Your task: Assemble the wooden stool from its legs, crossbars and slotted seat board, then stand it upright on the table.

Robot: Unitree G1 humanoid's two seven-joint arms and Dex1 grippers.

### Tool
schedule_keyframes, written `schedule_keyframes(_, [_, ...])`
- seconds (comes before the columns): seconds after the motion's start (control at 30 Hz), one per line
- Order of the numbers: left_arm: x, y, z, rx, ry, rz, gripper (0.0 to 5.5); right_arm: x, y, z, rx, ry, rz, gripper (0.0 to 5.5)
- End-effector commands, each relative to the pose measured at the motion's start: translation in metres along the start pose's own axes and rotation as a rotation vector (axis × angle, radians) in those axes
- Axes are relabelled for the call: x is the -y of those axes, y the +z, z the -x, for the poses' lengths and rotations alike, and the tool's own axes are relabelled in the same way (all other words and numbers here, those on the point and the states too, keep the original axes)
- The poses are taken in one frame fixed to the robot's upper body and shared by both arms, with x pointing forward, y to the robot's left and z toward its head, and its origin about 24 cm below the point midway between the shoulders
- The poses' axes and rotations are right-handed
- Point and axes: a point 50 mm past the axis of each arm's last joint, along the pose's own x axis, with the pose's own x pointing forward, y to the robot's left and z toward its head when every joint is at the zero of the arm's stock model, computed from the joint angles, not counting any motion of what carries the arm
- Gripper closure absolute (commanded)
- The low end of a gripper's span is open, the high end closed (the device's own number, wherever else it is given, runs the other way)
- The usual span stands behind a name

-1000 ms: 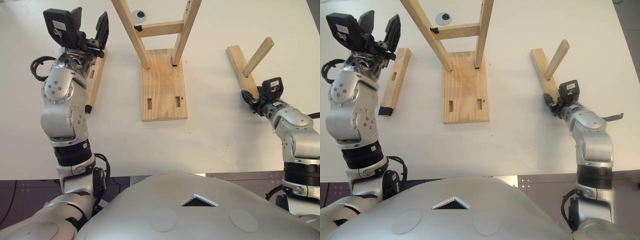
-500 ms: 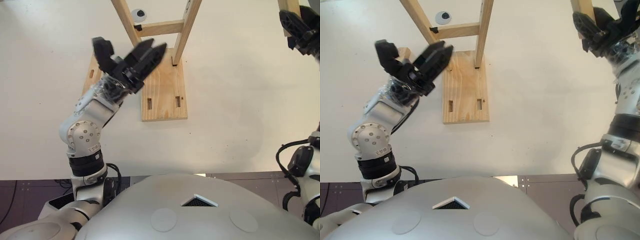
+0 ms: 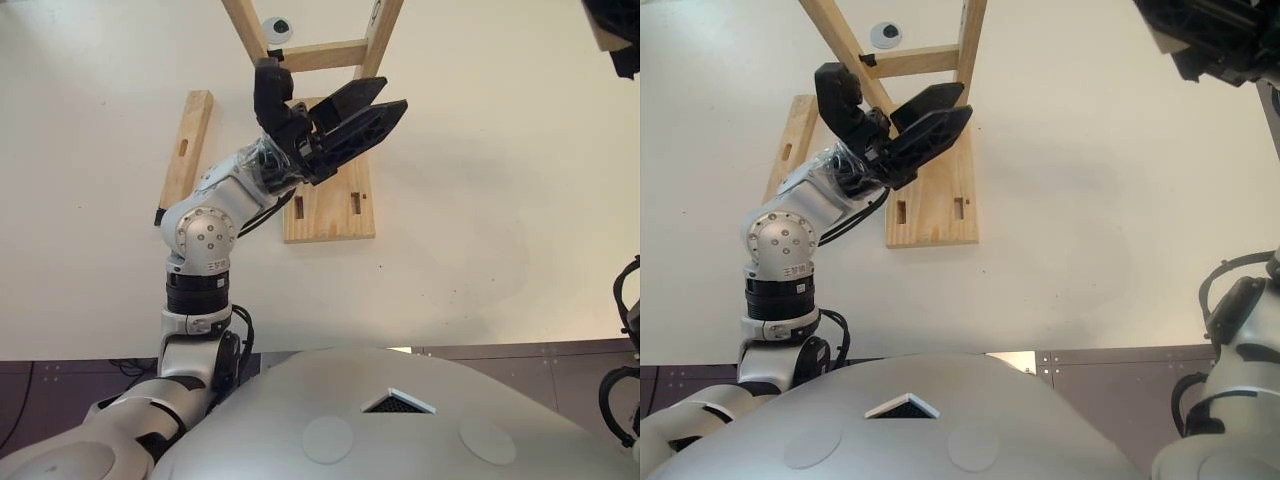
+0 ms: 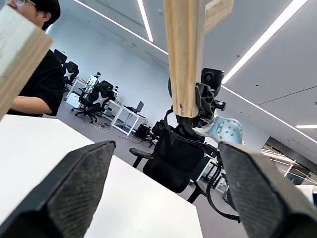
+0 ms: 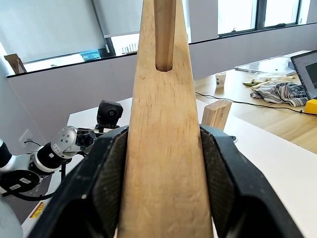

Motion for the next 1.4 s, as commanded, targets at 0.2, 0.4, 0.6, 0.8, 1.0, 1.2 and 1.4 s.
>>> schedule_keyframes(0.2, [0.008, 0.018, -0.037, 0.066, -0.161, -0.062, 0.62, -0.018, -0.007, -0.010, -0.067, 0.113, -0.033, 3.46])
schedule_keyframes(0.4, [-0.004, 0.016, -0.060, 0.090, -0.208, -0.031, 0.62, -0.018, -0.015, -0.015, -0.072, 0.137, -0.055, 3.46])
schedule_keyframes(0.6, [0.000, 0.026, -0.067, 0.163, -0.286, -0.001, 0.62, -0.022, -0.022, -0.018, -0.061, 0.151, -0.081, 3.46])
schedule_keyframes(0.8, [0.004, 0.033, -0.070, 0.200, -0.325, 0.013, 0.62, -0.024, -0.028, -0.017, -0.046, 0.149, -0.111, 3.46])
schedule_keyframes(1.0, [0.004, 0.032, -0.071, 0.199, -0.328, 0.016, 1.13, -0.026, -0.027, -0.018, -0.038, 0.151, -0.111, 3.46])
schedule_keyframes(1.2, [0.000, 0.030, -0.068, 0.201, -0.311, 0.020, 1.94, -0.027, -0.027, -0.019, -0.038, 0.149, -0.112, 3.46])
schedule_keyframes(1.4, [-0.004, 0.028, -0.065, 0.197, -0.284, 0.026, 2.69, -0.028, -0.027, -0.019, -0.038, 0.143, -0.126, 3.46])
